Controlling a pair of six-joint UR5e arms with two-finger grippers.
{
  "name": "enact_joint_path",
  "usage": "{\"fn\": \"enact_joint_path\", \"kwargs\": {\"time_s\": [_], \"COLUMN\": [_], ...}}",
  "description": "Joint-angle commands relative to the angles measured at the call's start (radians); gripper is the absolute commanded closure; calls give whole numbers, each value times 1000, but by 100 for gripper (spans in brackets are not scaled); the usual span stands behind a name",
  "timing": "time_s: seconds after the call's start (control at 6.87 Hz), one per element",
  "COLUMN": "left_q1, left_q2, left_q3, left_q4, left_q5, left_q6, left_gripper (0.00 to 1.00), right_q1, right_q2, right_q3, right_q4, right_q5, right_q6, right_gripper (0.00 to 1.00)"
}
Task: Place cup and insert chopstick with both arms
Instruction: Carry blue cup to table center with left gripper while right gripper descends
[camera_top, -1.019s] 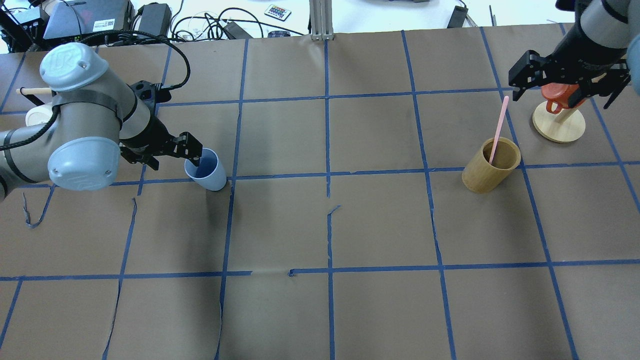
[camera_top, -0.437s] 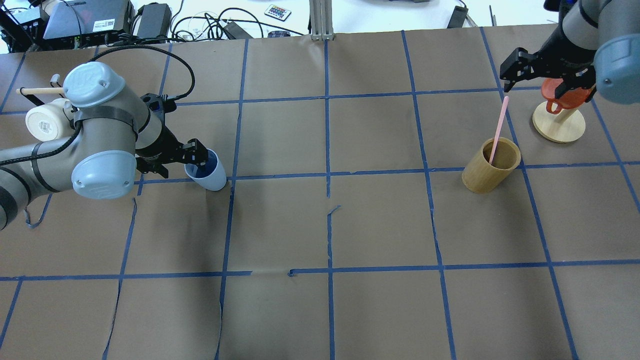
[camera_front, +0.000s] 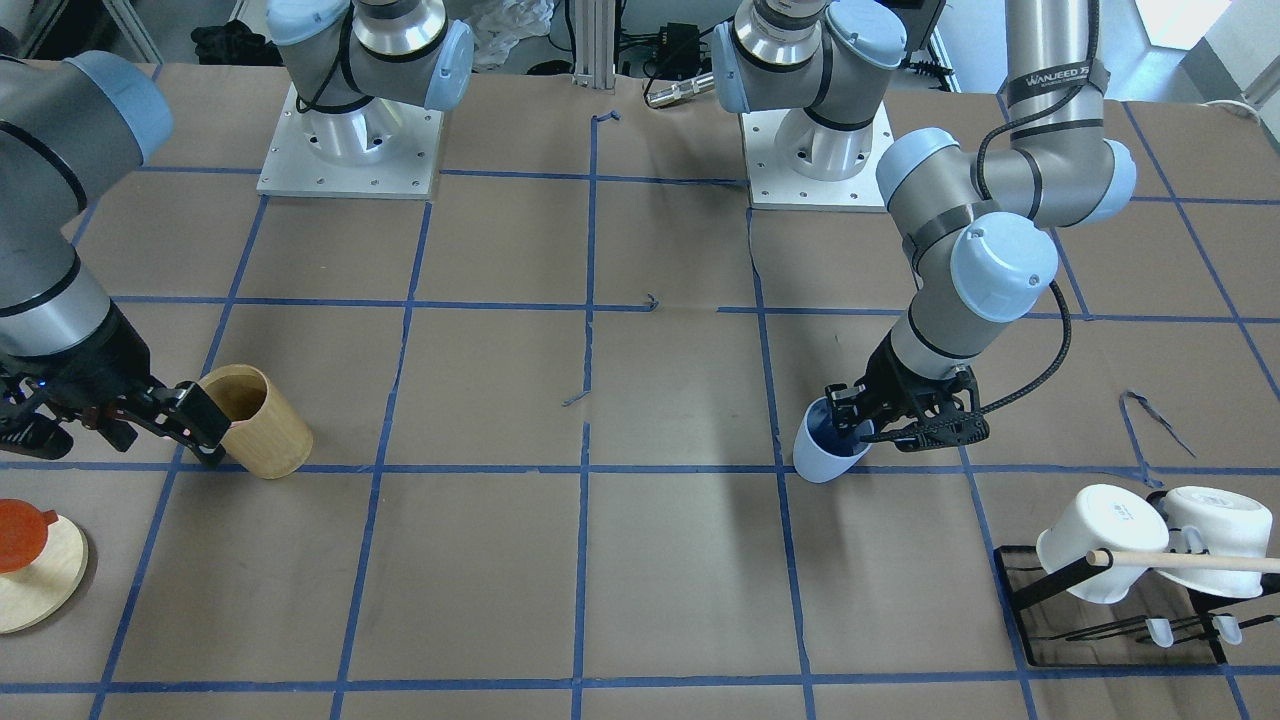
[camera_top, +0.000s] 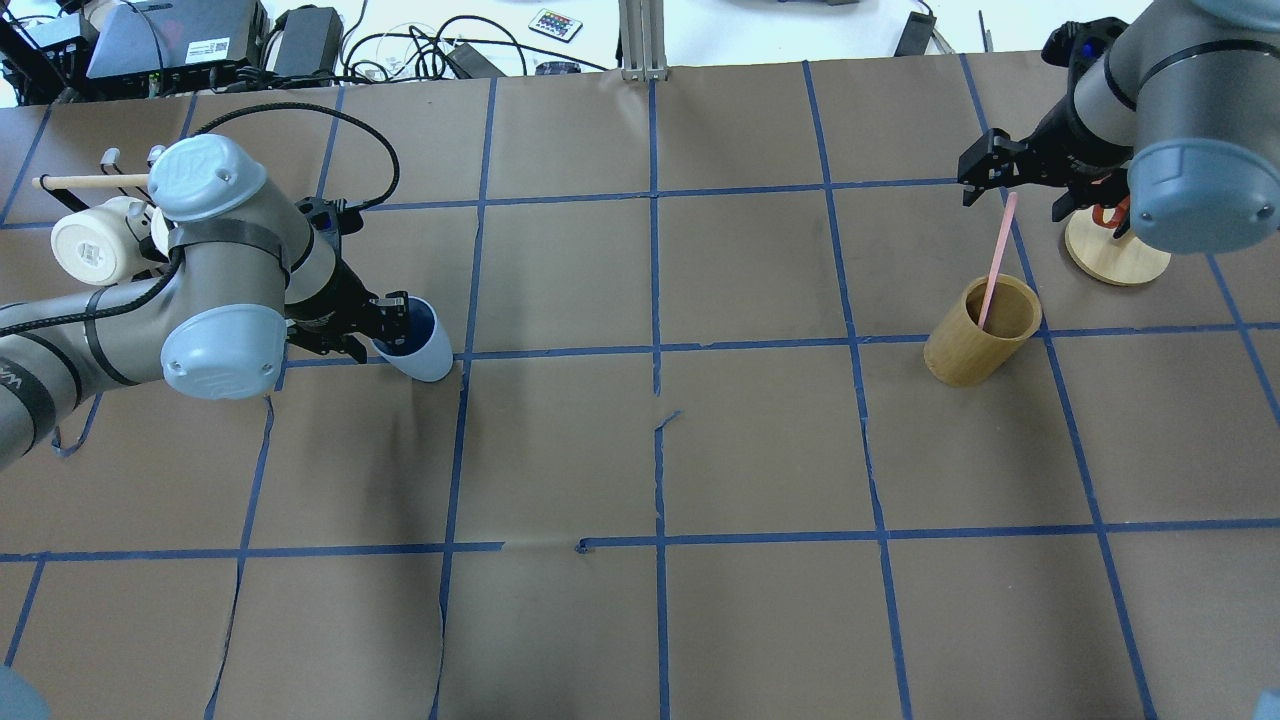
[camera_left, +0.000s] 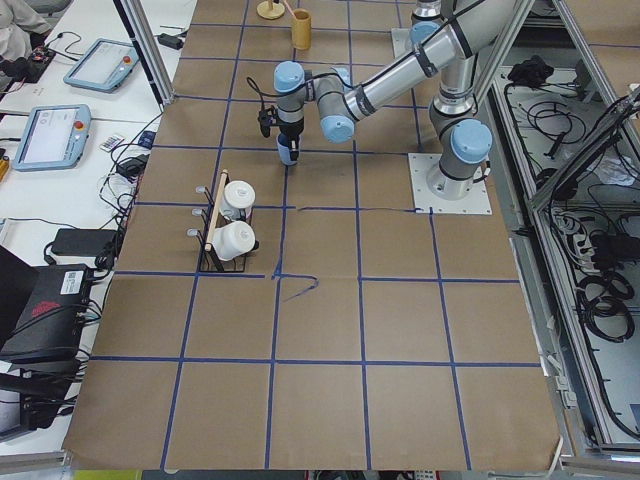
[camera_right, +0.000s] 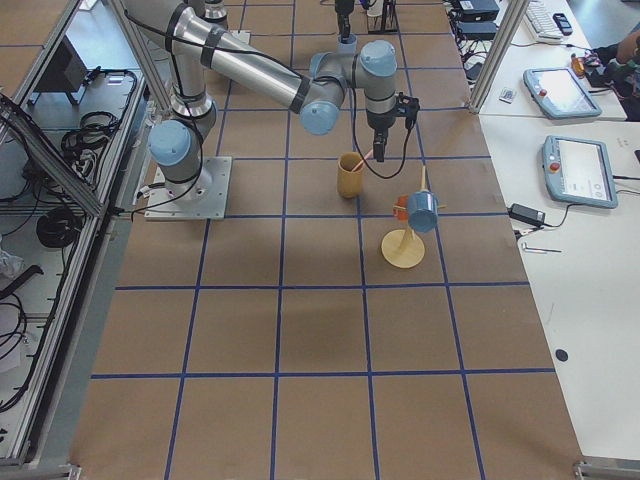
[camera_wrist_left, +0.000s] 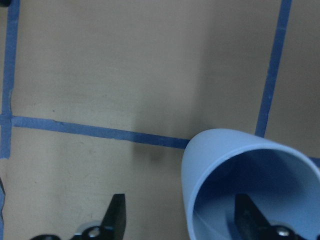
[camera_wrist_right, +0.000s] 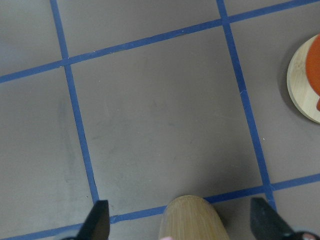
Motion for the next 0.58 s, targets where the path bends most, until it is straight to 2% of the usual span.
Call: {"fn": "enact_joint_path", "kwargs": {"time_s": [0.0,0.15,0.44], "left_q1": [-66,-111,-308], "left_q2": [6,11,-15], "left_q3": [18,57,133], "left_q4": [6,-9,-9], "left_q5": [7,24,33], "left_q6": [-57,-73,-395], "left_gripper": [100,100,100], "right_q1": [0,0,2], "right_q2": [16,33,32], "right_q3": [22,24,19], "right_q4": [-67,-91,-73], "right_q5": [6,8,8], "right_q6": [-2,1,25], "right_gripper": [0,0,2]}}
